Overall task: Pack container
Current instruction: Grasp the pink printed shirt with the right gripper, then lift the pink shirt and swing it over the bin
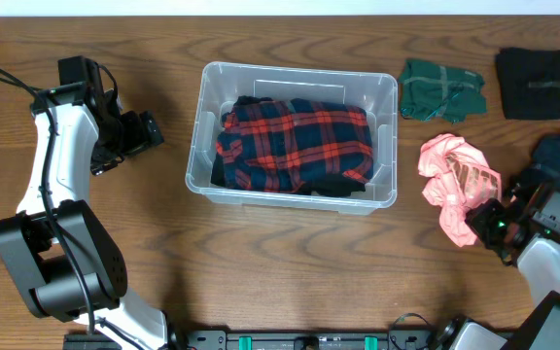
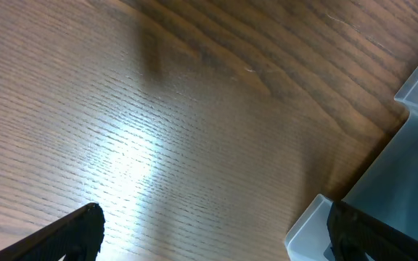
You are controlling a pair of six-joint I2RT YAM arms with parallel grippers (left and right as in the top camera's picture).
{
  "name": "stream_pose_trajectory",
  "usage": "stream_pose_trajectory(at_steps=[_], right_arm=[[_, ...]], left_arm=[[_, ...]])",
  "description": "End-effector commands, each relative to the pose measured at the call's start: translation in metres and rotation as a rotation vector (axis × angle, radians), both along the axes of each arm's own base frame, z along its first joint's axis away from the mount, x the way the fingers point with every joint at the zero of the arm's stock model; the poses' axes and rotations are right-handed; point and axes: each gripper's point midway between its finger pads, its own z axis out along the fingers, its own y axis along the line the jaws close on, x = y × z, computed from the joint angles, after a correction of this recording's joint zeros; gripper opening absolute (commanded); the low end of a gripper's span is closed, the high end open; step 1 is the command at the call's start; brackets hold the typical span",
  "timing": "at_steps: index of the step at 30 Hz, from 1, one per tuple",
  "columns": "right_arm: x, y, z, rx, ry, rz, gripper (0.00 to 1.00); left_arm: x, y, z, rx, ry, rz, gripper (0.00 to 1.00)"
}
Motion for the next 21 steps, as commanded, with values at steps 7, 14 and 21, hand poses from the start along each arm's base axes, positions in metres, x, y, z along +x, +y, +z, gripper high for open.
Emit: stream_pose_trajectory(at_steps=[7, 14, 21], right_arm=[[0.065, 0.013, 0.120, -0.007, -0.250, 0.349, 0.01], [0.099, 0.034, 0.214, -0.111, -0.417, 0.534, 0.01], [0.125, 0.115, 0.294, -0.224, -0.716, 0.894, 0.01]], left_arm=[[-0.002, 0.001, -0.002, 0.001, 0.009, -0.002, 0.98], [-0.002, 0.001, -0.002, 0.001, 0.009, -0.002, 0.98], [-0.002, 0.001, -0.002, 0.001, 0.009, -0.002, 0.98]])
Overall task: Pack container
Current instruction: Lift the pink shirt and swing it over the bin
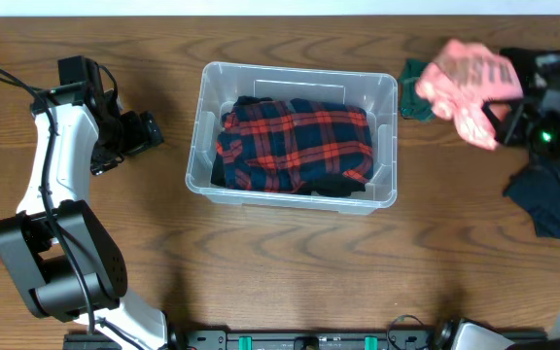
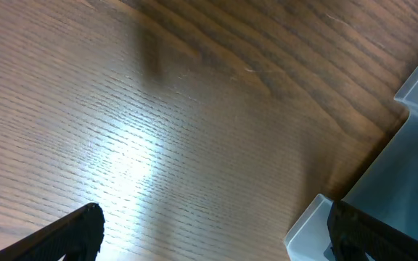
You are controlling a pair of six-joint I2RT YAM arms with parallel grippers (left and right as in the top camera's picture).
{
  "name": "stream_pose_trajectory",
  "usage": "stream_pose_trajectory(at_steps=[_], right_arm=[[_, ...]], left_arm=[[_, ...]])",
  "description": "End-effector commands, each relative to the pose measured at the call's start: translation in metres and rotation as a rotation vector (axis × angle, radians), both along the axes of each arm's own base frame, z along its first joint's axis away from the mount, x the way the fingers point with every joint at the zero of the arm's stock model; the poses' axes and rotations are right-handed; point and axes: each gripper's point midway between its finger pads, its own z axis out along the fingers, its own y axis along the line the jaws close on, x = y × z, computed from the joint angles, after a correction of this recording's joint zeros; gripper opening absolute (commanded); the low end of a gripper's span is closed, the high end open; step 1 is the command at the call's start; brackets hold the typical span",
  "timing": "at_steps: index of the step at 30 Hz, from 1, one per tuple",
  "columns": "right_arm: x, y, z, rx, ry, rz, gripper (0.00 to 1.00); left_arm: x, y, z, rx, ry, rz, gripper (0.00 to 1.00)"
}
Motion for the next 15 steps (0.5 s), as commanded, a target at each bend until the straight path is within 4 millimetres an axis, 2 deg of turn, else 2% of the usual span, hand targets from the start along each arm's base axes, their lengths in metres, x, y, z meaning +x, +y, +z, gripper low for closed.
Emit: stream_pose_trajectory(at_steps=[1, 7, 10, 15], right_arm=[[0.003, 0.057, 0.039, -0.055, -0.181, 0.257, 0.01], [0.002, 0.145, 0.051, -0.158, -0.367, 0.552, 0.01], [0.003, 0.188, 0.048, -0.208, -0.451, 0.676, 0.01], [0.011, 0.243, 0.035, -0.244, -0.560, 0.816, 0.01]], left_arm=[[-0.002, 0.001, -0.002, 0.000, 0.010, -0.002, 0.98], [-0.002, 0.001, -0.002, 0.000, 0.010, -0.002, 0.98], [-0.002, 0.001, -0.002, 0.000, 0.010, -0.002, 0.98], [-0.002, 0.001, -0.002, 0.000, 0.010, -0.002, 0.98]])
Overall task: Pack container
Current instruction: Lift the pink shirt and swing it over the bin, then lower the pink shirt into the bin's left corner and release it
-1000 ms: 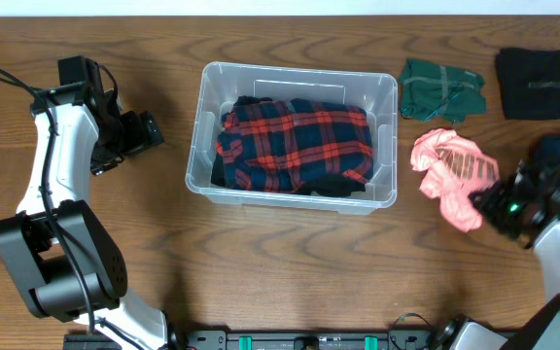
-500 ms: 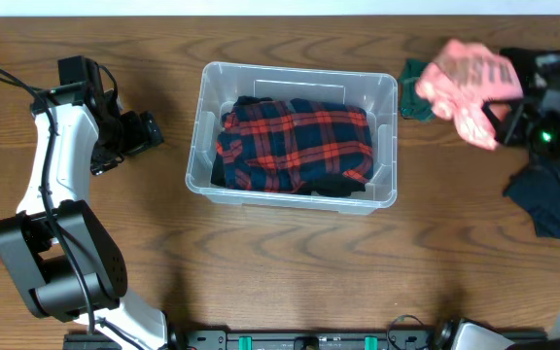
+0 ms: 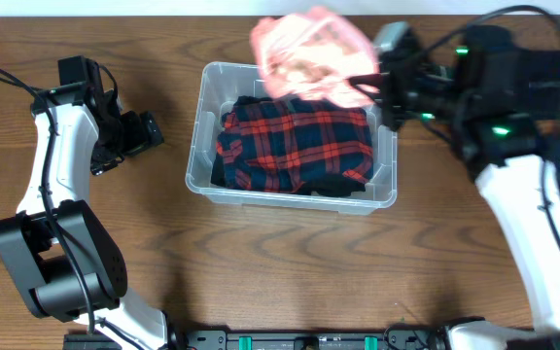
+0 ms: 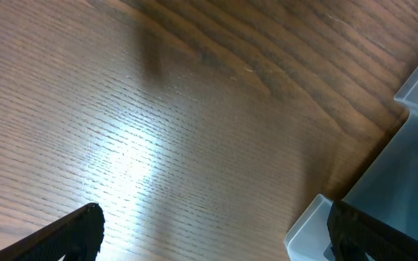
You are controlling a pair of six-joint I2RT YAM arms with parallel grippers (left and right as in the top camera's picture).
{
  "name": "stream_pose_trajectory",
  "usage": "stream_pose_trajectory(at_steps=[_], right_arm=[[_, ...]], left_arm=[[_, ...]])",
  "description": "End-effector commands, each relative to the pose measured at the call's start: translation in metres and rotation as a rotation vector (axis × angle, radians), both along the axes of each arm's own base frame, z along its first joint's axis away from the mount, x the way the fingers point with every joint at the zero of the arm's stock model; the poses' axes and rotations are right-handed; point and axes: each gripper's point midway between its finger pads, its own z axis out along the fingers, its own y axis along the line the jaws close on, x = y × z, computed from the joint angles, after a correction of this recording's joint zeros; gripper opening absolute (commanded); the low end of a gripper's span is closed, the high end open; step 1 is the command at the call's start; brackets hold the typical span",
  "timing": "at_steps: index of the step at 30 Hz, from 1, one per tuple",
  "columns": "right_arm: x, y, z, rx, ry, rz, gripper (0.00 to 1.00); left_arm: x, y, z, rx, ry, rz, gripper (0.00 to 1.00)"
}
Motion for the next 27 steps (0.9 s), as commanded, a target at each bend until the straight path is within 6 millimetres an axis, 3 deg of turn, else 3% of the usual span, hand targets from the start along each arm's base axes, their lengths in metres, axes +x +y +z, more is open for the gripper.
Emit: stream_pose_trajectory(at_steps=[1, 8, 12, 20, 27], right_arm=[[0.005, 0.032, -0.005, -0.031, -0.096, 0.102, 0.01], [0.027, 0.091, -0.056, -0.019, -0.105, 0.202, 0.01], [0.036, 0.112, -0.087, -0.013, -0.083, 0.227, 0.01], [0.060, 0.113, -0.140, -0.010, 0.047, 0.136, 0.01], [0.075, 0.097, -0.150, -0.034, 0.097, 0.018, 0.01]], left_arm=[[-0.002, 0.001, -0.002, 0.001, 0.009, -0.002, 0.98], [-0.002, 0.001, -0.002, 0.001, 0.009, -0.002, 0.98], [-0.002, 0.001, -0.002, 0.001, 0.009, -0.002, 0.98], [-0.002, 0.001, -0.002, 0.001, 0.009, -0.002, 0.98], [-0.002, 0.001, -0.002, 0.001, 0.009, -0.002, 0.98]])
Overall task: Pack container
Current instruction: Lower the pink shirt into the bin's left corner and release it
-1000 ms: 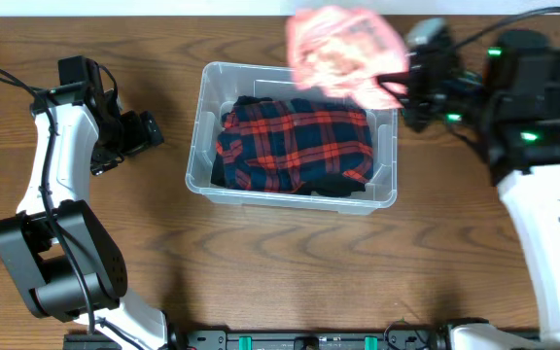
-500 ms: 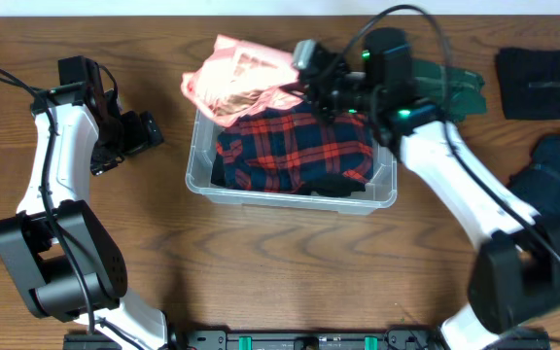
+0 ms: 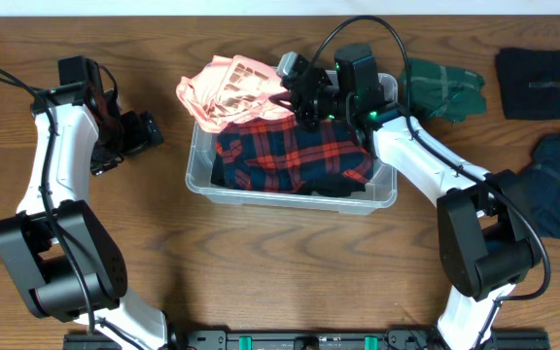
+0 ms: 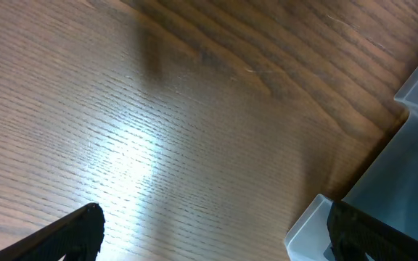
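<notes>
A clear plastic container (image 3: pixel 290 198) stands mid-table with a red and black plaid shirt (image 3: pixel 299 141) lying inside over dark clothes. A pink garment (image 3: pixel 229 89) hangs over the container's back left corner, spread partly above the plaid shirt. My right gripper (image 3: pixel 293 97) is over the container's back edge, shut on the right side of the pink garment. Left of the container, my left gripper (image 3: pixel 152 130) stays low over the bare wood. In the left wrist view the left gripper (image 4: pixel 212 233) is open with nothing between its fingers, and the container's corner (image 4: pixel 312 223) shows at the lower right.
A green folded garment (image 3: pixel 447 89) lies just right of the container's back corner. A black folded garment (image 3: pixel 533 70) is at the far back right. A dark blue garment lies near the right edge.
My right gripper has moved left and down with the pink garment, from above the container's back edge to its back left corner, where the cloth now drapes. The left arm has not moved.
My right gripper was at the pink garment on the table, right of the container. Then it held the garment up at the back right, by the green garment. After that it carried it over the container's back edge, and now the cloth drapes at the back left corner.
</notes>
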You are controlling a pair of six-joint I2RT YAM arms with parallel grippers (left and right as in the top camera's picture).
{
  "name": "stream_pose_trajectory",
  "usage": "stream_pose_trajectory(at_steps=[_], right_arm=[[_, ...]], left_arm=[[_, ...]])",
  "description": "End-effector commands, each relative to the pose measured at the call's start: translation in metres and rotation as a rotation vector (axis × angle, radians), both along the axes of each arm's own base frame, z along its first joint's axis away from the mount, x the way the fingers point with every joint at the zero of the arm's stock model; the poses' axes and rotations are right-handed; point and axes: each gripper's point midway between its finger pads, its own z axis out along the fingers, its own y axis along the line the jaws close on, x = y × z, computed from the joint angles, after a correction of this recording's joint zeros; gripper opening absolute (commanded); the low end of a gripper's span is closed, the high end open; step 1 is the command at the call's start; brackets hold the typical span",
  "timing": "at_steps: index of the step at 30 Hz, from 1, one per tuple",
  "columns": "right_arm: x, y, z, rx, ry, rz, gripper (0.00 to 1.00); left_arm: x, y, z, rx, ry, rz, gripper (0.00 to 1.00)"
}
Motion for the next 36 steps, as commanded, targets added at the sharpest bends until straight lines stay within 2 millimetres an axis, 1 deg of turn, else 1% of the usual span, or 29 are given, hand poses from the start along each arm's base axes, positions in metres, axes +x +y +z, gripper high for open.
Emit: stream_pose_trajectory(at_steps=[1, 7, 9, 10, 11, 12, 13, 15, 16, 19, 20, 21, 22, 24, 25, 27, 29, 30, 31, 32, 33, 34, 36], right_arm=[[0.016, -0.011, 0.002, 0.006, 0.035, -0.097, 0.01], [0.023, -0.027, -0.001, 0.022, 0.097, -0.153, 0.01], [0.022, -0.029, -0.002, 0.020, 0.105, -0.156, 0.01], [0.022, -0.030, -0.003, 0.017, 0.110, -0.158, 0.03], [0.022, -0.031, -0.002, 0.019, 0.117, -0.161, 0.30], [0.021, -0.031, -0.001, 0.028, 0.131, -0.169, 0.71], [0.020, -0.030, 0.003, 0.041, 0.140, -0.172, 0.98], [0.015, -0.027, 0.017, 0.065, 0.131, -0.142, 0.99], [0.011, -0.026, 0.027, 0.079, 0.119, -0.126, 0.99], [0.001, -0.028, 0.064, 0.111, 0.069, -0.106, 0.99], [-0.004, -0.029, 0.080, 0.122, 0.044, -0.105, 0.99], [-0.007, -0.031, 0.092, 0.129, 0.027, -0.103, 0.99], [-0.012, -0.033, 0.108, 0.142, -0.003, -0.101, 0.99], [-0.022, -0.032, 0.134, 0.164, -0.053, -0.090, 0.99], [-0.027, -0.030, 0.144, 0.176, -0.077, -0.080, 0.99], [-0.035, -0.021, 0.157, 0.192, -0.110, -0.055, 0.99], [-0.041, -0.009, 0.162, 0.205, -0.131, -0.027, 0.99], [-0.043, -0.002, 0.160, 0.207, -0.135, -0.015, 0.99], [-0.044, 0.003, 0.159, 0.205, -0.137, -0.012, 0.93], [-0.041, 0.008, 0.153, 0.198, -0.122, -0.035, 0.81], [-0.036, 0.008, 0.146, 0.195, -0.084, -0.094, 0.79], [-0.030, 0.006, 0.136, 0.174, -0.042, -0.171, 0.81], [-0.027, 0.004, 0.123, 0.114, -0.010, -0.253, 0.91]], left_arm=[[-0.002, 0.001, -0.002, 0.000, 0.010, -0.002, 0.98], [-0.002, 0.001, -0.002, 0.000, 0.010, -0.002, 0.98], [-0.002, 0.001, -0.002, 0.000, 0.010, -0.002, 0.98], [-0.002, 0.001, -0.002, 0.000, 0.010, -0.001, 0.98], [-0.002, 0.001, -0.002, 0.000, 0.010, -0.002, 0.98], [-0.002, 0.001, -0.002, 0.000, 0.010, -0.002, 0.98], [-0.002, 0.001, -0.002, 0.000, 0.010, -0.002, 0.98], [-0.002, 0.001, -0.002, 0.000, 0.010, -0.002, 0.98], [-0.002, 0.001, -0.002, 0.000, 0.010, -0.002, 0.98], [-0.002, 0.001, -0.002, 0.000, 0.010, -0.002, 0.98], [-0.002, 0.001, -0.002, 0.000, 0.010, -0.002, 0.98], [-0.002, 0.001, -0.002, 0.000, 0.010, -0.002, 0.98], [-0.002, 0.001, -0.002, 0.000, 0.010, -0.002, 0.98], [-0.002, 0.001, -0.002, 0.000, 0.010, -0.002, 0.98], [-0.002, 0.001, -0.002, 0.000, 0.010, -0.002, 0.98], [-0.002, 0.001, -0.002, 0.000, 0.010, -0.002, 0.98], [-0.002, 0.001, -0.002, 0.000, 0.010, -0.002, 0.98], [-0.002, 0.001, -0.002, 0.000, 0.010, -0.002, 0.98], [-0.002, 0.001, -0.002, 0.000, 0.010, -0.002, 0.98], [-0.002, 0.001, -0.002, 0.000, 0.010, -0.002, 0.98], [-0.002, 0.001, -0.002, 0.000, 0.010, -0.002, 0.98], [-0.002, 0.001, -0.002, 0.000, 0.010, -0.001, 0.98], [-0.002, 0.001, -0.002, 0.000, 0.010, -0.002, 0.98]])
